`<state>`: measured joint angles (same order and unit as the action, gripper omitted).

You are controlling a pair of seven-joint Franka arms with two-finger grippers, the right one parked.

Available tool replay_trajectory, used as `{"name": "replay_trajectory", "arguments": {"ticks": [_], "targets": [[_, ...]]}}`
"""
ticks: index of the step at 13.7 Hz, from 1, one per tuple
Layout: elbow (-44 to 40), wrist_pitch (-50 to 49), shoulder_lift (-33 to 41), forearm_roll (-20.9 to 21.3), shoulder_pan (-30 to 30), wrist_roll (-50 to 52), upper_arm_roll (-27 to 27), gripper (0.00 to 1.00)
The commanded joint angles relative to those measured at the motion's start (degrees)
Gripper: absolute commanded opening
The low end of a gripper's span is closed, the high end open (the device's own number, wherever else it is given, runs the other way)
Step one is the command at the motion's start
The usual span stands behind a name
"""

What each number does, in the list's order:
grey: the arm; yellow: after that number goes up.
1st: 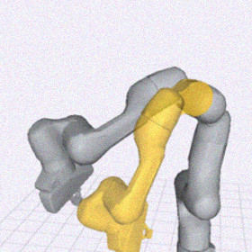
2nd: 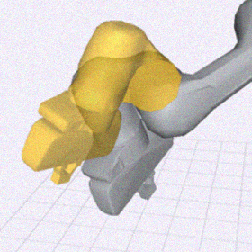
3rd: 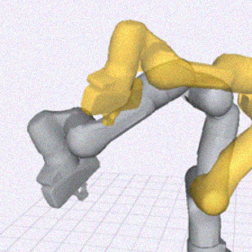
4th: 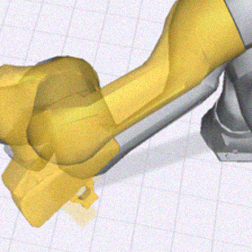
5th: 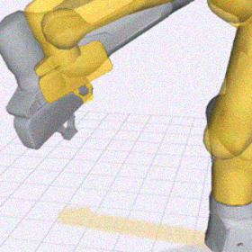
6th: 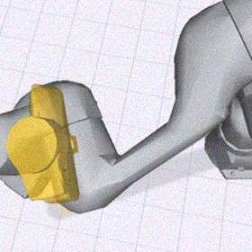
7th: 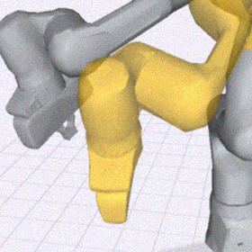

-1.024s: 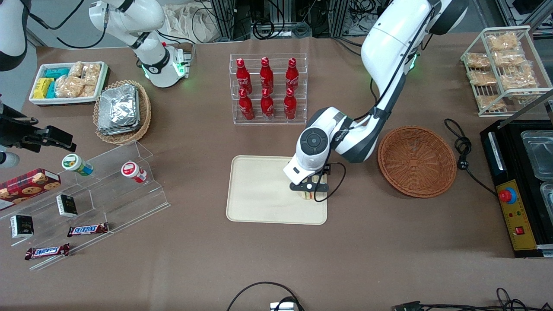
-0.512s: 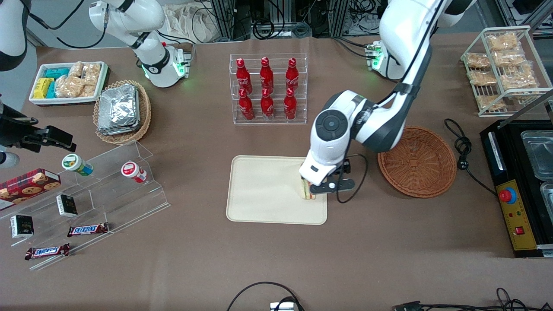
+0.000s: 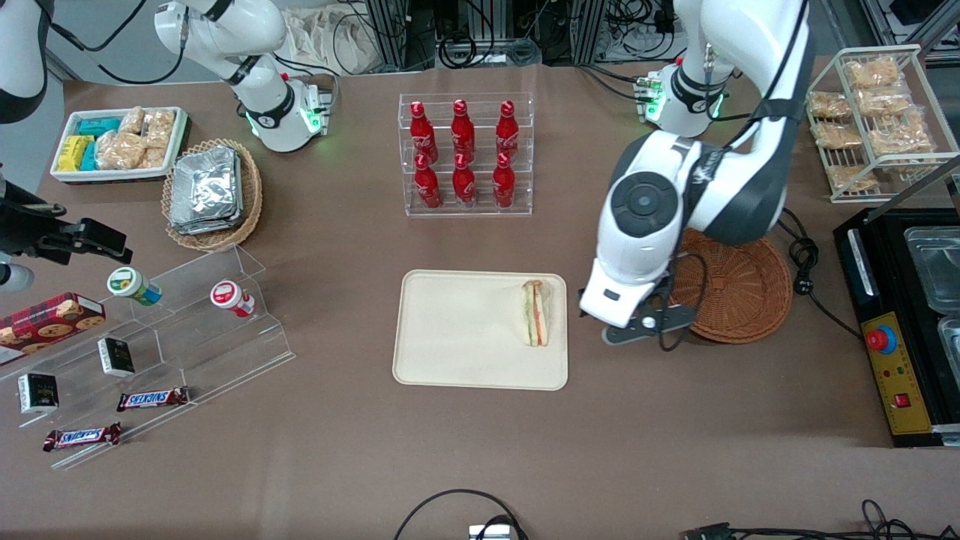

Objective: Place sandwich from basket to tray

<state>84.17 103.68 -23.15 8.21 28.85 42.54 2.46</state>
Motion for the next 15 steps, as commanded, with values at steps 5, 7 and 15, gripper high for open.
{"name": "replay_trajectory", "arguments": {"ticks": [5,7,15], "targets": [[0.55,-5.15,5.91,-3.19,0.24,-7.80,7.72,1.00],[0.82,-6.20,7.58,-5.38,0.24,-12.36,10.62,1.00],[2.57,-13.68,15.84,-7.42,0.16,-23.90,19.51,1.00]]}}
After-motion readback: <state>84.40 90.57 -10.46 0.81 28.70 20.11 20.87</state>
